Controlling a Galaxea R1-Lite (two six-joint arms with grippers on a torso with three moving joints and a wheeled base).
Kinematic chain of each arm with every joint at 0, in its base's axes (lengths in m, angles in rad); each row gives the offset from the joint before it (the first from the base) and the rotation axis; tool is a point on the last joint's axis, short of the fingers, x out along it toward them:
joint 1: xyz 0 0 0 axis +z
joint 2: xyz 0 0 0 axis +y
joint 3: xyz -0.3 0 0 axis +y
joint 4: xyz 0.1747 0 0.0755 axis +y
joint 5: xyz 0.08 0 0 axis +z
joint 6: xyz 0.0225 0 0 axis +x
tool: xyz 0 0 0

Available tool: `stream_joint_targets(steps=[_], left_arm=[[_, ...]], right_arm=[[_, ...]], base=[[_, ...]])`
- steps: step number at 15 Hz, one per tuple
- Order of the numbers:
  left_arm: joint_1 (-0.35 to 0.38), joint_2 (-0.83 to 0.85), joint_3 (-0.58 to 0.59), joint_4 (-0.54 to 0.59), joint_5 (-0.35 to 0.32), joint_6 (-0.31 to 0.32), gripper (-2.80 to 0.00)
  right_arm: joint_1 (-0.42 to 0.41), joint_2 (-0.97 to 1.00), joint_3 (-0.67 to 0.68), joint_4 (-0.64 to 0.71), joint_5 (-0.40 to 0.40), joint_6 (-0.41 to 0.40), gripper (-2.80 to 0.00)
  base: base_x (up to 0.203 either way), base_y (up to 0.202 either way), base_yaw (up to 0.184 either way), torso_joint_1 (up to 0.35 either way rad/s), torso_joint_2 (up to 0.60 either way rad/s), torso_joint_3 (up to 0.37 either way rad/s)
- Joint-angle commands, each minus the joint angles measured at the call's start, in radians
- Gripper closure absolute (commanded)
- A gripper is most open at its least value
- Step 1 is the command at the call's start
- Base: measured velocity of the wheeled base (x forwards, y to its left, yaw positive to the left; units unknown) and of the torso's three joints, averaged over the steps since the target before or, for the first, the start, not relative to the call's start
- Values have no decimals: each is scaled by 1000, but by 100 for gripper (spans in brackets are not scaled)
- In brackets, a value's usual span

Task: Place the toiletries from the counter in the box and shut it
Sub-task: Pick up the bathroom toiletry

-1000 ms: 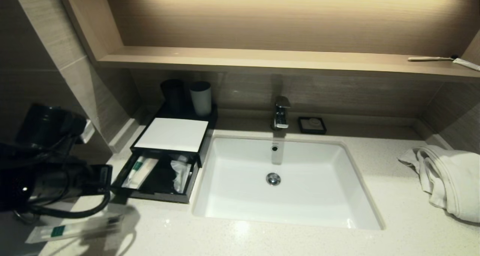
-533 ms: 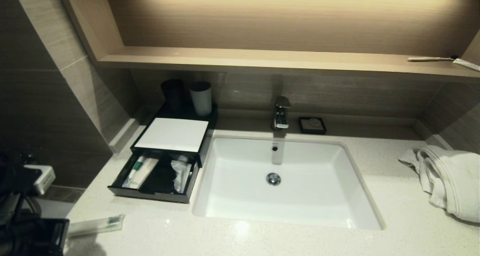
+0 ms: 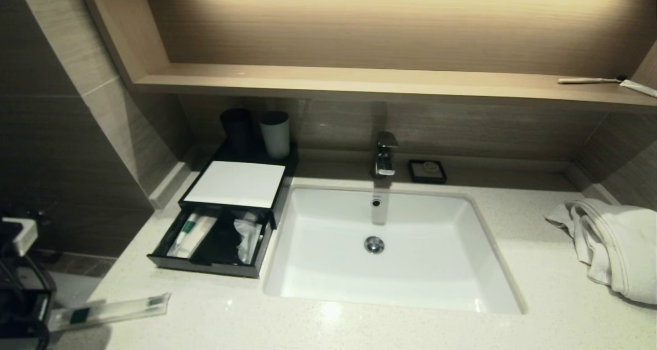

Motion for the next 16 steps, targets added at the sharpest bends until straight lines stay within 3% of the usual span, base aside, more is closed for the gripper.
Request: stream_joint_targets(steps=[1,3,5,7,10,13,15,16], left_arm=[[122,78,-40,-18,-15,23,0],[218,109,-65,-41,-73,91,0],[263,130,-86,-57,-123,161,0],[313,182,-140,-59,-192,283,0],[321,245,-223,-36,-244,394,0],[321,233,-225,-6,-259,491,0],[320,214,-195,6,-292,619,0],[320,205,-176,8,-353,692,0]], right_arm=[[0,0,0,0,0,0,0],[0,0,0,0,0,0,0],[0,0,0,0,0,0,0],[0,0,0,0,0,0,0],[0,0,0,0,0,0,0],[0,0,0,0,-1,0,0],[0,0,0,0,0,0,0],[0,0,0,0,0,0,0]], base=[[0,0,0,0,0,0],[0,0,0,0,0,0],[0,0,0,0,0,0],[0,0,0,0,0,0],[0,0,0,0,0,0],[0,0,0,0,0,0],[0,0,0,0,0,0],[0,0,0,0,0,0]])
